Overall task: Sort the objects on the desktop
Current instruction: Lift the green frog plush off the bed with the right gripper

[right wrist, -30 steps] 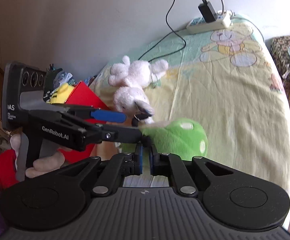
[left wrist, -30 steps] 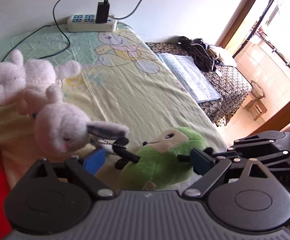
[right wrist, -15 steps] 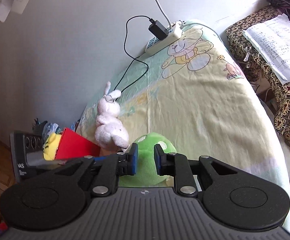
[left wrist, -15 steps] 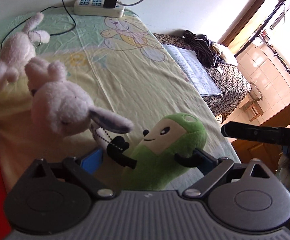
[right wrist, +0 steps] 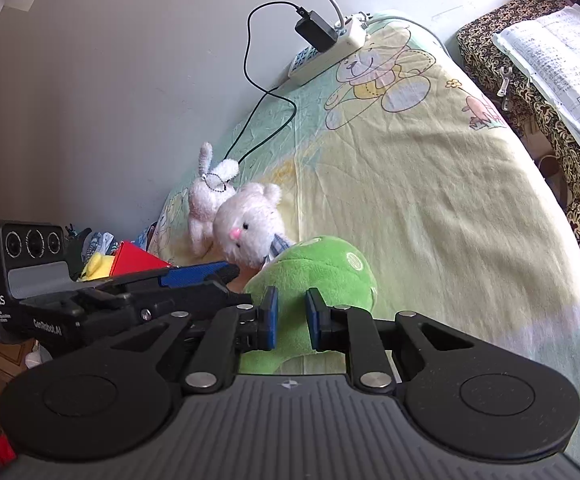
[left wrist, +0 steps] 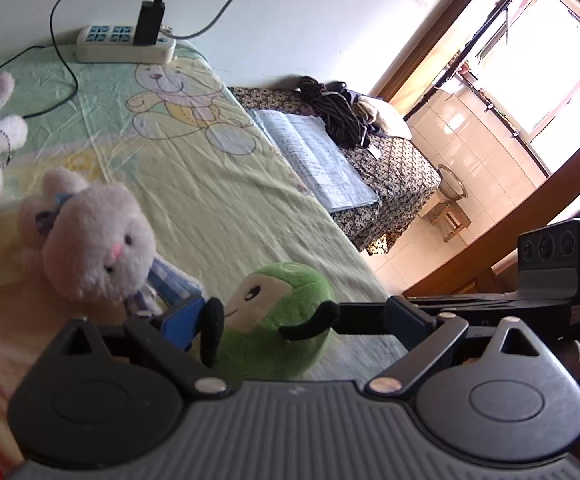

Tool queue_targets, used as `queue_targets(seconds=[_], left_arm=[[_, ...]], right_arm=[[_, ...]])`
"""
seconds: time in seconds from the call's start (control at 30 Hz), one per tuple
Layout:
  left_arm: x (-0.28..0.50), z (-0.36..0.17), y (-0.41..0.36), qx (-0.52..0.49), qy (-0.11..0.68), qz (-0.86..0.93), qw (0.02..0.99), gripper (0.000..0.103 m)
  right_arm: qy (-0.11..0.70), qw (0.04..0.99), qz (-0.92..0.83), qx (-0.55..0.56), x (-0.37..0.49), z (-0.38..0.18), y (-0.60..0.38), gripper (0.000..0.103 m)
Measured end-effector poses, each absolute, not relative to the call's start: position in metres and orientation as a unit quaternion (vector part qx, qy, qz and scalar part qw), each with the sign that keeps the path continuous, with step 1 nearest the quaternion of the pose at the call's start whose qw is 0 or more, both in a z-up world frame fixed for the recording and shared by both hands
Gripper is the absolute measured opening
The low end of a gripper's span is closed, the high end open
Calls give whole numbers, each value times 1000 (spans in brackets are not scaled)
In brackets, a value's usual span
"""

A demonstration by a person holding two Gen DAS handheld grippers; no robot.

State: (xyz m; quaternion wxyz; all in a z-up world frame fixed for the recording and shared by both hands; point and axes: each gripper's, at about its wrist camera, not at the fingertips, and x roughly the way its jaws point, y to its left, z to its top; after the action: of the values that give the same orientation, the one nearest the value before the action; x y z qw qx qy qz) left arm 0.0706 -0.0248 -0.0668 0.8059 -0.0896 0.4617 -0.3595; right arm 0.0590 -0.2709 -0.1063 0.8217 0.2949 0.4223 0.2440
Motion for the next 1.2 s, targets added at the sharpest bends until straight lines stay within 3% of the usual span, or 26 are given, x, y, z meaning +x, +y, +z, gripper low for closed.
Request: queue_targets(seconds=[0.27, 0.33, 0.47, 0.67, 1.0, 1.2], left_arm=[[42, -86, -31, -62, 488, -356, 795, 97], [35, -84, -27, -77, 491, -366, 787, 98], [11, -77, -30, -97, 493, -403, 765, 100], [-10, -77, -53, -63, 502, -442, 741, 100], [6, -50, -31, -40, 463, -392, 794, 100], [38, -87, -42, -36, 509, -377, 773, 96]], right_arm=[[431, 817, 234, 303, 52, -112, -277, 20], [440, 806, 236, 317, 50, -114, -277, 25], [453, 799, 216, 330, 44, -116, -278, 48], [461, 784, 185, 372, 30, -125, -287, 64], [443, 773, 202, 406, 30, -148, -271, 66], [444, 742, 205, 458, 25, -159, -279, 67]])
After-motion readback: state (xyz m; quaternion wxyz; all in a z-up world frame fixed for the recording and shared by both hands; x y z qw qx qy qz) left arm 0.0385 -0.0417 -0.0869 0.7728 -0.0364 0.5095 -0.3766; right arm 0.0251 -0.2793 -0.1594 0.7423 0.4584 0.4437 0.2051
